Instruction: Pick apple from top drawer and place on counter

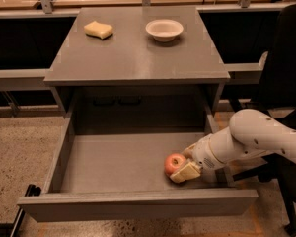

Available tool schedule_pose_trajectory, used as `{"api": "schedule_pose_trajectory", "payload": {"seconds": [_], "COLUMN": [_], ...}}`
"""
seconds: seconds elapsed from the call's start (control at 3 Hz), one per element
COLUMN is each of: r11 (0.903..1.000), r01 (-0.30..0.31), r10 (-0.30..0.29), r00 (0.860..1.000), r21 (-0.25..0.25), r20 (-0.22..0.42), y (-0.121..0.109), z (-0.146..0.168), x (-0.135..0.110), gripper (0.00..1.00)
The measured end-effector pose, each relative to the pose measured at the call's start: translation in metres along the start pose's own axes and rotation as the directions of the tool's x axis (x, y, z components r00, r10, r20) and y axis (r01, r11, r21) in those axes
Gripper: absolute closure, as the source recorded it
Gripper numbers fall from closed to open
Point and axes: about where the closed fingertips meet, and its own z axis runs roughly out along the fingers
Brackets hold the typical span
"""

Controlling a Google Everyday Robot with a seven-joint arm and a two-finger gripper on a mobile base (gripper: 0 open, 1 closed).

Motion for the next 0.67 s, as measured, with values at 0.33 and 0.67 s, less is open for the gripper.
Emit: {"api": "schedule_pose_trajectory", "payload": {"seconds": [0.33, 0.67], "r11": [0.9995, 0.9984], "r01": [0.002, 0.016], "r10": [-0.002, -0.019], "r00": [1.0, 0.999], "r21": [0.033, 0.054], "r20": [0.02, 0.043], "y": [0.009, 0.011], "z": [-0.024, -0.061], "x": [0.001, -0.02], "gripper": [0.62, 0.87]}}
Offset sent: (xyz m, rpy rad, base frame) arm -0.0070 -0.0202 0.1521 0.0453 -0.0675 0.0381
